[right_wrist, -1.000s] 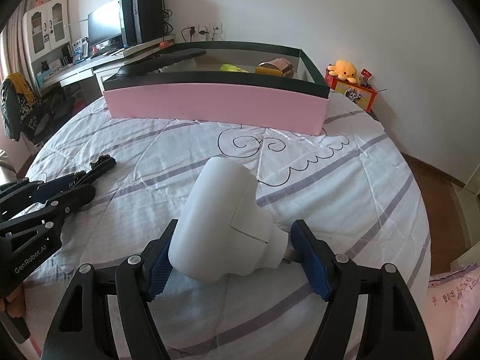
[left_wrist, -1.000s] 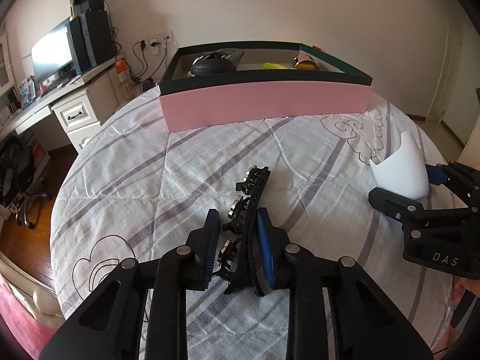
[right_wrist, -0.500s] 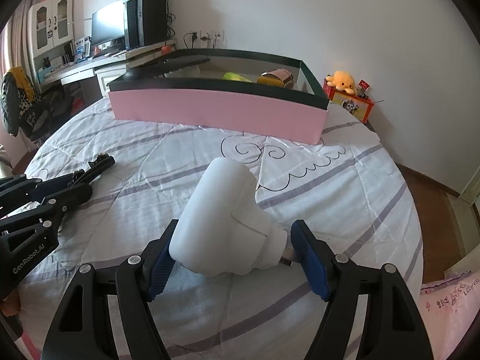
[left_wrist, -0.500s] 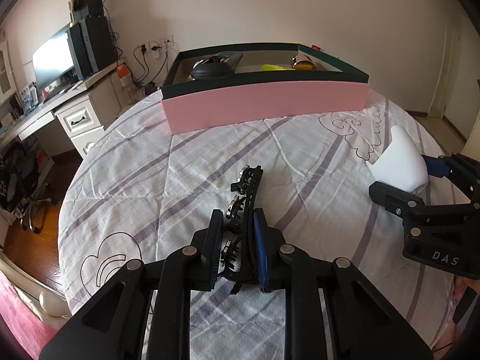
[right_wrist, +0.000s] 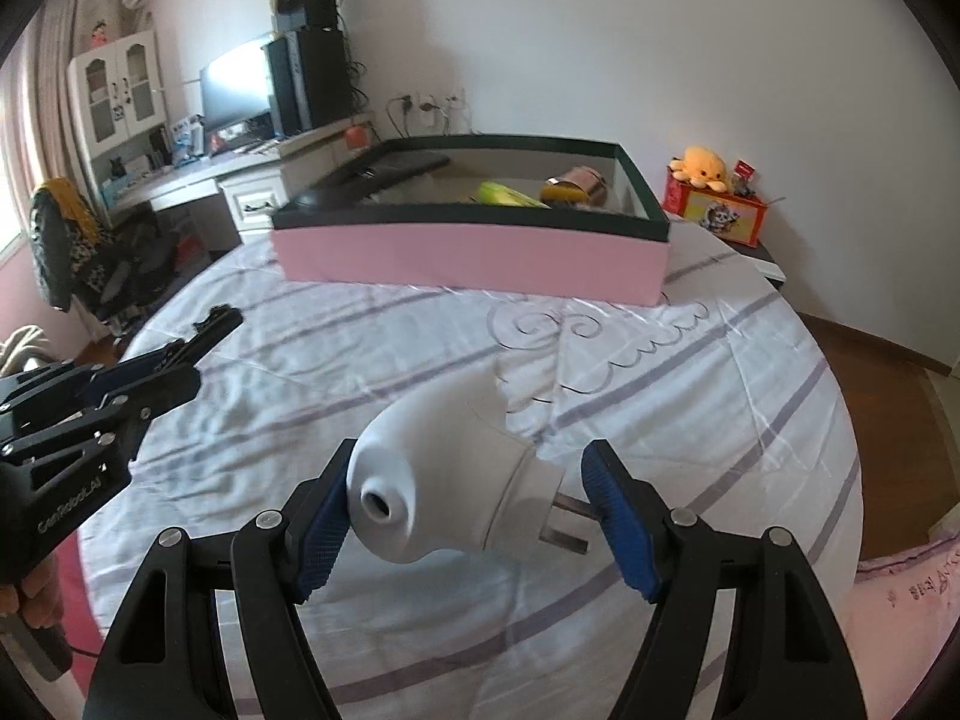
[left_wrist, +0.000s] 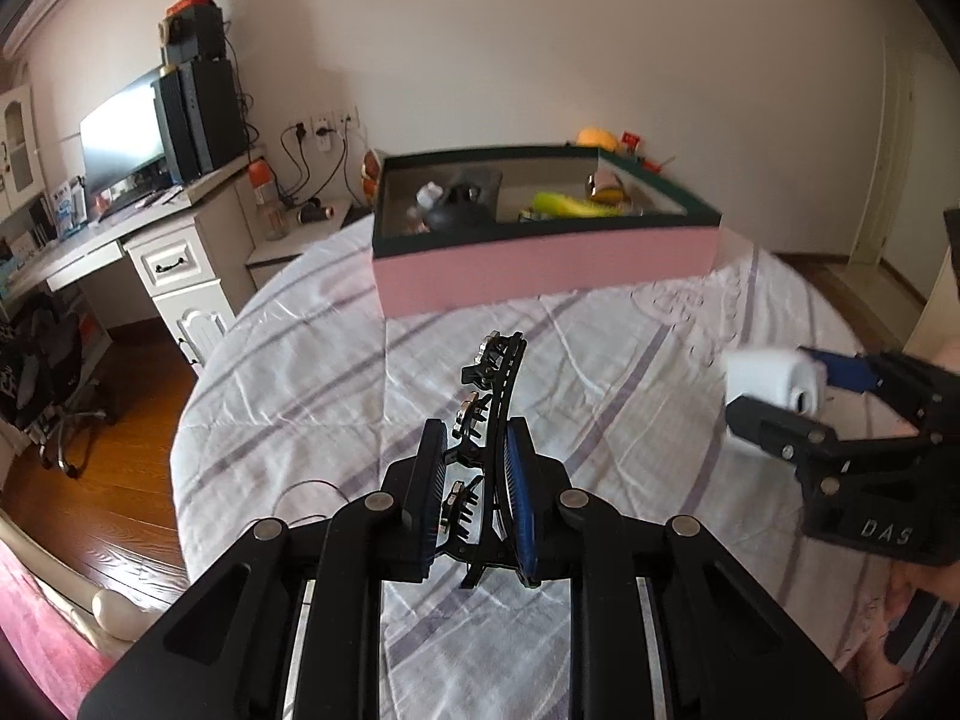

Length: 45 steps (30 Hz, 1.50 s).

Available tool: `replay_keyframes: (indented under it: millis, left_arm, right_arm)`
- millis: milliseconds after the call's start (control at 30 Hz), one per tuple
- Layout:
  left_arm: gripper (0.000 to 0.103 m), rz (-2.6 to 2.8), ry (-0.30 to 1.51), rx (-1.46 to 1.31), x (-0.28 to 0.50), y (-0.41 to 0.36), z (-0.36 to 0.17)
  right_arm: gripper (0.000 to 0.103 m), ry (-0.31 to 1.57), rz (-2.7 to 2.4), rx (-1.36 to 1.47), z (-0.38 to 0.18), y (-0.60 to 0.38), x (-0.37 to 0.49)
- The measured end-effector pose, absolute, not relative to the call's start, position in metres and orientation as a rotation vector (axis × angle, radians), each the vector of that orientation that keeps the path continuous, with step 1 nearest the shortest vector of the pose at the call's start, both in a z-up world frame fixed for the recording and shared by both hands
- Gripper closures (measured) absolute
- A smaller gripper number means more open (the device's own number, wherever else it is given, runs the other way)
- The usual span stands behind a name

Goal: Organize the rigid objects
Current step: 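Lift the hair clip and charger and carry both over the pink box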

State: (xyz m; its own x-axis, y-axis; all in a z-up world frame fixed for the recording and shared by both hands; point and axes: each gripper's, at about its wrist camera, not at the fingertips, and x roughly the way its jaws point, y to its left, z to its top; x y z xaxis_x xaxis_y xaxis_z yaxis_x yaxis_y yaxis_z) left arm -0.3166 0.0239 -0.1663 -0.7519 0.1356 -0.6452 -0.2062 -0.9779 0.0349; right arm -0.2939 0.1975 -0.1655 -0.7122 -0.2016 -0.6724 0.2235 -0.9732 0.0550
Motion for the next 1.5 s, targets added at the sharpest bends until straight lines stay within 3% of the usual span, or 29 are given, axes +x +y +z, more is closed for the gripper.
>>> replay_keyframes:
  millis: [867,1500]
  left_arm:
    - [0.083,2.719,0.158,-1.031,-0.312,0.028,-0.172]
    - [0.083,2.798,0.193,-0.790,-0.334,0.034,-0.095]
  right_arm:
    - [0.029,0.071,-2.701,1.085,-0.186,0.200,-0.290]
    - [0.029,0.116,-2.739,0.787,-0.090,0.196,-0.307]
